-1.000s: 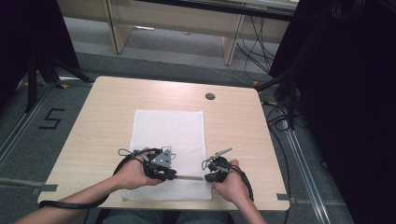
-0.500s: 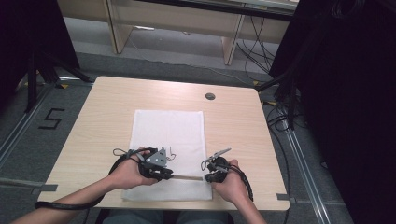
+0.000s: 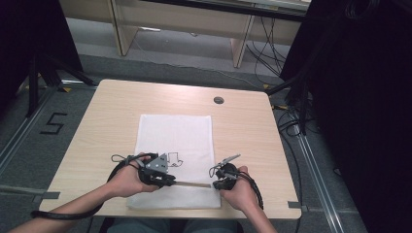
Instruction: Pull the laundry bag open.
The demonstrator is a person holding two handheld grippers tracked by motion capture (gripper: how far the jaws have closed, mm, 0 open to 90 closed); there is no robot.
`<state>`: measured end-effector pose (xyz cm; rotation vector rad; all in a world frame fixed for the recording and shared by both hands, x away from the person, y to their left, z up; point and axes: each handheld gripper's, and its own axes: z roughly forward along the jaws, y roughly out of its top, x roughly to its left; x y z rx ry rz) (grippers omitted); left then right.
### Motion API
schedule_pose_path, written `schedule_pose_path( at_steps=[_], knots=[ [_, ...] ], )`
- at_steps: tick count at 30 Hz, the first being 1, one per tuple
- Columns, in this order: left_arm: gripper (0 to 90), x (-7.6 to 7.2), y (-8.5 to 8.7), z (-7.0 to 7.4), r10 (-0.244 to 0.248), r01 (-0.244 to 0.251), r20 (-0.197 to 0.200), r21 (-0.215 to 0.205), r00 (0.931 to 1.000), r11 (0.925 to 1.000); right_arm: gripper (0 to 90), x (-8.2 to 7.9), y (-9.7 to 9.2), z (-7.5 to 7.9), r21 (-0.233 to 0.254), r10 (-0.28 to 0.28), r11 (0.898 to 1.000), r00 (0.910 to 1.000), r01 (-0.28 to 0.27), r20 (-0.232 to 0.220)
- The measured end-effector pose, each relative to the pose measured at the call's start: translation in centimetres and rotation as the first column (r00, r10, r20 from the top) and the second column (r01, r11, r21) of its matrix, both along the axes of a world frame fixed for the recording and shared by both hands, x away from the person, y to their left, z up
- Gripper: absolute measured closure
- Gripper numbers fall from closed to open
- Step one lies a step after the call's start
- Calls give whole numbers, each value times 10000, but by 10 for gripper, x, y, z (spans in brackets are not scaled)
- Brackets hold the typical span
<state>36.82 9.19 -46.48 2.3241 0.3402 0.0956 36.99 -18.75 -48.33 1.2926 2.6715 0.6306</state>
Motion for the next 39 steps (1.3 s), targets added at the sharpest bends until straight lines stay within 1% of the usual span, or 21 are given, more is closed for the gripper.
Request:
schedule_pose_path(
  at_steps=[1,2,3,6,7,10,11,12,13,14,16,19,22,23,24,26,27,32,33,34,39],
  knots=[
    [820,-1,0,0,50,-50,98,39,9999,10000,900,0,0,0,-10,-11,10000,10000,11,-13],
    [821,-1,0,-1,124,-123,3,-98,9999,9999,900,0,0,0,-6,-8,10000,10000,8,-16],
    [820,-1,0,-1,76,-76,45,-72,10000,9999,900,-1,0,1,-13,-162,9999,9998,162,-136],
    [820,-1,1,0,-82,82,161,29,9998,10000,900,-1,0,0,7,-74,10000,10000,74,-50],
    [820,-2,1,0,15,-14,90,-21,10000,10000,900,-1,0,0,0,-73,10000,10000,73,-53],
    [820,-2,3,0,36,-37,148,23,9999,10000,900,-1,0,0,-14,-170,9999,9998,170,-115],
    [820,-2,4,0,116,-116,44,-37,9999,9999,900,-1,0,0,-10,-175,9998,9998,175,-130],
    [820,-1,5,0,76,-76,130,39,9999,10000,900,-1,0,0,8,-122,9999,9999,122,-73],
    [820,-2,6,0,182,-182,-2,-132,9998,9997,900,-1,0,0,6,-117,9999,9999,117,-66],
    [820,-2,6,0,149,-150,-29,-133,9999,9998,900,-1,0,0,2,-110,9999,9999,110,-49],
    [820,-2,6,1,71,-72,141,53,9999,10000,900,-1,0,0,1,-103,9999,9999,103,-58],
    [820,-1,7,1,60,-60,52,7,10000,10000,900,-1,0,0,17,-125,9999,9999,126,-75],
    [820,-2,7,2,54,-55,155,48,9999,10000,900,-1,0,0,6,-128,9999,9999,128,-74],
    [820,-2,8,2,124,-124,53,-23,9999,9999,900,-1,0,0,14,-127,9999,9999,127,-73],
    [820,-1,9,2,69,-71,176,137,9998,9999,900,-1,0,0,8,-115,9999,9999,116,-68],
    [820,-2,11,2,220,-220,65,-49,9997,9997,900,-1,0,0,8,-111,9999,9999,111,-63],
    [820,-1,13,3,166,-167,165,83,9997,9998,900,-1,0,0,8,-109,9999,9999,109,-65],
    [820,-1,21,4,322,-322,188,16,9993,9995,900,-1,0,0,3,-115,9999,9999,115,-58],
    [820,-2,22,4,353,-353,105,-42,9993,9994,900,-1,0,0,5,-128,9999,9999,128,-67],
    [821,-2,22,3,297,-298,218,43,9993,9995,900,-1,0,0,5,-128,9999,9999,128,-71],
    [820,-3,23,2,368,-368,134,-41,9992,9993,900,-1,0,0,1,-110,9999,9999,110,-60]
  ],
)
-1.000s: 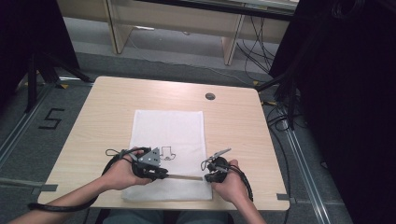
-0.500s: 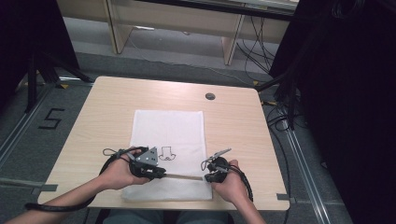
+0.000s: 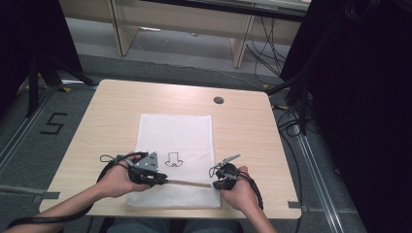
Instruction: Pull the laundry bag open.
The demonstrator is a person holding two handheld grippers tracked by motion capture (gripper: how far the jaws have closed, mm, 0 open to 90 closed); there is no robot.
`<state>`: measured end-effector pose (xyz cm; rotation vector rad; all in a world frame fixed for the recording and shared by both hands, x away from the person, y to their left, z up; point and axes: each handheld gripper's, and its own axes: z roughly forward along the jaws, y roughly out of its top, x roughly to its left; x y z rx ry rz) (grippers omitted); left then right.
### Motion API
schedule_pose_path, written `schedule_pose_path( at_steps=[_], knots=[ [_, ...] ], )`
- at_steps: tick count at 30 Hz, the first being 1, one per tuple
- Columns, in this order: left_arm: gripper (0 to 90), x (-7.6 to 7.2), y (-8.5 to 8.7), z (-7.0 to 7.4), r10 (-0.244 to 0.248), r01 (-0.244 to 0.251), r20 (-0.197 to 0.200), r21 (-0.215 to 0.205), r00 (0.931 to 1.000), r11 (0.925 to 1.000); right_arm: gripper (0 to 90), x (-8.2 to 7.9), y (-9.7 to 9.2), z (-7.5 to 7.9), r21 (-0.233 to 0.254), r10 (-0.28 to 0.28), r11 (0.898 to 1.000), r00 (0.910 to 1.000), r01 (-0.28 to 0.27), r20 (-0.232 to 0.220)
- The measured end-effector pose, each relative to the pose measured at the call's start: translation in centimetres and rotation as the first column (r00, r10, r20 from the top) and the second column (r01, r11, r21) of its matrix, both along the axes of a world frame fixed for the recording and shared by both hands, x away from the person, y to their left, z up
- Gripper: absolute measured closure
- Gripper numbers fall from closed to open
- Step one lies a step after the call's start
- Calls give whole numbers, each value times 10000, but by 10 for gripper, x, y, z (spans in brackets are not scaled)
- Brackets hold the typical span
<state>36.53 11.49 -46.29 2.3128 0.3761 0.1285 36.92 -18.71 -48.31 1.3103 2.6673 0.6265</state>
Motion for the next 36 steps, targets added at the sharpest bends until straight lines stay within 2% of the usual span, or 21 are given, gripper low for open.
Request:
schedule_pose_path(
  at_steps=[9,13,14,16,17,18,24,26,31,34,36],
  knots=[
    [820,0,3,1,30,-30,4,39,10000,10000,900,0,0,0,8,5,10000,10000,-5,0],
    [820,-1,5,0,113,-114,-85,-102,9999,9999,900,0,0,0,-3,19,10000,10000,-19,16],
    [820,0,6,1,17,-17,36,78,10000,10000,900,0,0,0,-9,17,10000,10000,-17,25],
    [820,0,6,0,78,-78,-40,-126,10000,9999,900,0,0,0,-10,9,10000,10000,-9,19],
    [820,1,6,1,-16,16,55,-81,10000,10000,900,0,0,0,-2,18,10000,10000,-18,22],
    [820,0,6,0,116,-116,-78,-111,9999,9999,900,0,0,0,-2,20,10000,10000,-20,22],
    [820,1,7,0,13,-13,-19,89,10000,10000,900,0,0,0,5,9,10000,10000,-9,6],
    [820,0,7,-1,140,-141,-110,-119,9998,9998,900,0,0,0,4,22,10000,10000,-22,17],
    [820,1,10,0,82,-82,41,88,10000,9999,900,0,0,0,-14,-3,10000,10000,3,-17],
    [820,1,12,-1,165,-166,-104,-43,9998,9999,900,0,0,0,1,22,10000,10000,-22,21],
    [820,2,13,-1,130,-129,-33,62,9999,9999,900,0,0,0,3,10,10000,10000,-10,10]
  ],
)
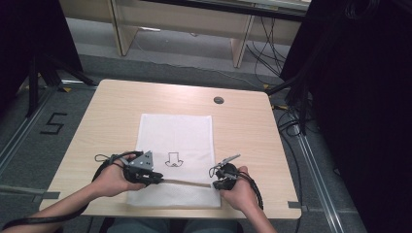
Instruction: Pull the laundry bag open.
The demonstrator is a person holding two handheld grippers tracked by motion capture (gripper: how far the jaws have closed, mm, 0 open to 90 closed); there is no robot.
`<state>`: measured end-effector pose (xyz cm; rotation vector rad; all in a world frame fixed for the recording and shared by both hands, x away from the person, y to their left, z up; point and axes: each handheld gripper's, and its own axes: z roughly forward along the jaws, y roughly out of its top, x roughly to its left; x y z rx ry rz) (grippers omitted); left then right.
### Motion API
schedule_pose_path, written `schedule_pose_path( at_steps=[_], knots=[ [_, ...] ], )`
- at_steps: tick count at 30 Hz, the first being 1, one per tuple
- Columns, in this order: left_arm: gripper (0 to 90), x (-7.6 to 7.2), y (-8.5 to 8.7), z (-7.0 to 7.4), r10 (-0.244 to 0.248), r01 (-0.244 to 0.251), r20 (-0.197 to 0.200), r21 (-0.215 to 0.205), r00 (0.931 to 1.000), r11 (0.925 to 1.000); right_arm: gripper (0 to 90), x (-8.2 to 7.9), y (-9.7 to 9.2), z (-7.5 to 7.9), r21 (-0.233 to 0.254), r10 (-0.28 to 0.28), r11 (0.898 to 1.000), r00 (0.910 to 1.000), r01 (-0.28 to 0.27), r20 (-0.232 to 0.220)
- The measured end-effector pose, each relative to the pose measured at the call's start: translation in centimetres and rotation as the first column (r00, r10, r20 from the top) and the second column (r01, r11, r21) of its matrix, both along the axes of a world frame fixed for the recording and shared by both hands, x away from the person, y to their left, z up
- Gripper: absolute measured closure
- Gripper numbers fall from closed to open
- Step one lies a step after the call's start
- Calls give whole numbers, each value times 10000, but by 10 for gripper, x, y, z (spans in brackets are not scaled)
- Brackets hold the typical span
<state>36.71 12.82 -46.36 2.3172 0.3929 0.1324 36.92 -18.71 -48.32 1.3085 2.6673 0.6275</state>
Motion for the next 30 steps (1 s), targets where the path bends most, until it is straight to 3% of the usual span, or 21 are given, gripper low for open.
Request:
schedule_pose_path(
  at_steps=[10,12,14,19,30],
  knots=[
    [820,0,1,-1,108,-110,-130,-158,9999,9998,900,0,0,0,2,-1,10000,10000,1,-3],
    [820,1,3,-1,73,-73,-1,16,10000,10000,900,0,0,0,4,2,10000,10000,-2,3],
    [820,1,4,-1,101,-102,-98,-149,9999,9998,900,0,0,0,5,8,10000,10000,-8,-3],
    [820,1,5,0,79,-79,6,0,10000,10000,900,0,0,0,-1,9,10000,10000,-9,8],
    [820,1,5,0,100,-100,-4,-181,9999,9998,900,0,0,0,10,-16,10000,10000,16,-25]
  ],
)
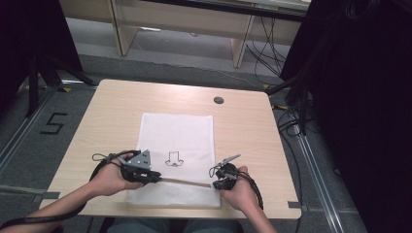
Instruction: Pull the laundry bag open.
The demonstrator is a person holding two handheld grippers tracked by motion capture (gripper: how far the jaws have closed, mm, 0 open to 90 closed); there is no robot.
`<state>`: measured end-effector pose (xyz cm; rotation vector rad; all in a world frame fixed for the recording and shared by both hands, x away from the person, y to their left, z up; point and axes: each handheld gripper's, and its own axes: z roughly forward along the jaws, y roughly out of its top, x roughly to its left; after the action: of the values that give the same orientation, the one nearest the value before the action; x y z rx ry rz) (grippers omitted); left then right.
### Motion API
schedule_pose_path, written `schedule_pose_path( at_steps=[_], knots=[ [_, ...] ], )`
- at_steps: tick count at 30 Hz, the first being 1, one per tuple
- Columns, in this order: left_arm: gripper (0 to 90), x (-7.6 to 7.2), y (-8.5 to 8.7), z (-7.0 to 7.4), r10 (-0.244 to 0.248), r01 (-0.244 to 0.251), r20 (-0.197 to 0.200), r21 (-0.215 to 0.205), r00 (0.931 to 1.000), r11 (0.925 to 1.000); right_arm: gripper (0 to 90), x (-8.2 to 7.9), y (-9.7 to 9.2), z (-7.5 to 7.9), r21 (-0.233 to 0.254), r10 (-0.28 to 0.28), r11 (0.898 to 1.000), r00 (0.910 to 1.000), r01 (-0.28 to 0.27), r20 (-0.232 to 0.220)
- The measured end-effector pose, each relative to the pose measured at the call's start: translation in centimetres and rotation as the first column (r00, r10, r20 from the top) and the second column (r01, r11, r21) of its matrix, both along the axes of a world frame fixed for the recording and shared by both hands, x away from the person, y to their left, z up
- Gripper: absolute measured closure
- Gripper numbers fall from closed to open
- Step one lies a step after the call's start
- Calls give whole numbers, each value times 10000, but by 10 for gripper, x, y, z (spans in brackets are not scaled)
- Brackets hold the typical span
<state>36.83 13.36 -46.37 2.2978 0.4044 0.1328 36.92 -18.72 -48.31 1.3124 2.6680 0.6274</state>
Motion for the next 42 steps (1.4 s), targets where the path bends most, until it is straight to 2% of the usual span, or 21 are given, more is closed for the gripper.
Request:
schedule_pose_path(
  at_steps=[5,7,8,11,16,18,19,21,22,24,25,29,32,33,36,38,40,42],
  knots=[
    [820,1,6,1,58,-58,45,166,10000,9998,900,0,0,0,-1,16,10000,10000,-16,18],
    [820,1,7,1,105,-105,16,69,9999,9999,900,0,0,0,-5,29,10000,10000,-29,24],
    [820,1,8,1,114,-115,52,183,9999,9998,900,0,0,0,-5,25,10000,10000,-25,20],
    [820,1,9,0,169,-169,-51,-10,9998,9999,900,0,0,0,-11,33,10000,10000,-33,40],
    [820,1,9,0,100,-100,-5,16,9999,9999,900,0,0,0,-10,26,10000,10000,-26,18],
    [820,1,10,1,93,-93,23,177,10000,9998,900,0,0,0,-9,16,10000,10000,-16,26],
    [820,1,10,0,201,-200,-59,55,9998,9998,900,0,0,0,-5,15,10000,10000,-14,26],
    [820,1,11,1,139,-139,-1,191,9999,9997,900,0,0,0,-8,11,10000,10000,-11,7],
    [820,0,11,0,205,-204,-59,64,9998,9998,900,0,0,0,-3,10,10000,10000,-10,21],
    [820,0,11,0,190,-189,-88,75,9998,9998,900,0,0,0,-4,11,10000,10000,-11,19],
    [820,1,12,0,130,-130,-26,198,9999,9997,900,0,0,0,-4,10,10000,10000,-10,18],
    [820,0,11,-1,168,-167,-105,20,9998,9999,900,0,0,0,-3,10,10000,10000,-10,20],
    [820,0,12,0,163,-163,-104,24,9998,9999,900,0,0,0,-1,8,10000,10000,-8,18],
    [820,1,12,0,117,-117,4,88,9999,9999,900,0,0,0,-3,11,10000,10000,-11,20],
    [820,1,15,1,267,-267,-84,6,9996,9996,900,0,0,0,-5,32,10000,10000,-32,22],
    [820,2,18,3,224,-223,-20,139,9997,9997,900,0,0,0,-1,14,10000,10000,-14,12],
    [820,1,18,3,296,-297,-101,-57,9995,9995,900,0,0,0,3,13,10000,10000,-13,16],
    [820,1,17,3,166,-166,17,18,9999,9999,900,0,0,0,-2,25,10000,10000,-25,23]
  ],
)
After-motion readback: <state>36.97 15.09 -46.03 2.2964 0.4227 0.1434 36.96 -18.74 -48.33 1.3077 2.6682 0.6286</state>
